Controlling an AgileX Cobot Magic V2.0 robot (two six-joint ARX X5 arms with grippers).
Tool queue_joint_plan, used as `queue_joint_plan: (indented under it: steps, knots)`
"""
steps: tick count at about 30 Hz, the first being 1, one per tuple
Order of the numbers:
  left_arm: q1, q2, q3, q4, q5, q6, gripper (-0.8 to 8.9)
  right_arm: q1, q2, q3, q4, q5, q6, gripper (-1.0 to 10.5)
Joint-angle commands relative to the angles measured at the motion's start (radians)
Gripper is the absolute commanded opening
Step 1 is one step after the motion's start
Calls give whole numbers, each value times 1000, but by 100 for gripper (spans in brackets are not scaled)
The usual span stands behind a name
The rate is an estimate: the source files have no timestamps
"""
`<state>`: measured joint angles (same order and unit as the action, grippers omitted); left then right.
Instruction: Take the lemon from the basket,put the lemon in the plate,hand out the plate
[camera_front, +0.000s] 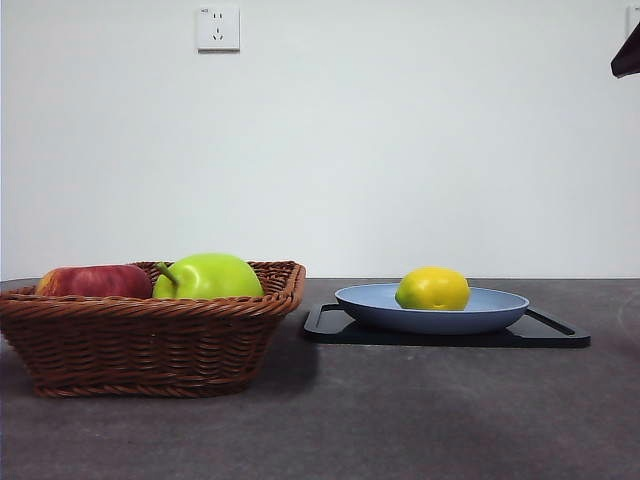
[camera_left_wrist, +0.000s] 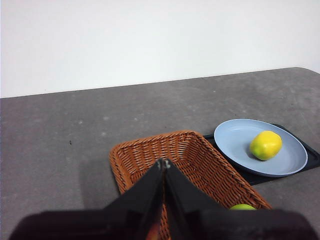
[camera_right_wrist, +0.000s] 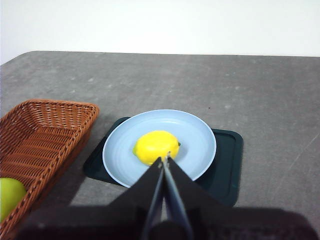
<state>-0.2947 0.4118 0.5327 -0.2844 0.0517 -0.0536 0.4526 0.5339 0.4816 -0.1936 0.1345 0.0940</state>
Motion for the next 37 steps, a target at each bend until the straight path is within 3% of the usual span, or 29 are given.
queue_joint_plan:
  steps: [1, 4, 6, 8, 14, 21, 27, 37]
  knots:
    - [-8, -3, 2, 5, -1, -6, 8, 7, 1, 5, 9, 3, 10, 3]
    - [-5, -70, 2, -21, 2, 2, 8, 7, 1, 5, 9, 3, 10, 3]
    - [0, -148, 2, -56, 0, 100, 8, 7, 1, 6, 10, 3, 10, 3]
    - [22, -224, 2, -97, 2, 136, 8, 7, 1, 6, 10, 4, 10, 3]
    - [155, -376, -103, -79, -53, 136, 8, 7, 1, 6, 10, 3, 10, 3]
    - [282, -391, -320, 7, -75, 108, 8, 7, 1, 6, 10, 3, 10, 3]
    - [327, -393, -449, 33, -72, 26, 8, 7, 1, 6, 10, 3, 10, 3]
    - [348, -410, -502, 37, -72, 27, 8, 7, 1, 6, 9, 3, 10, 3]
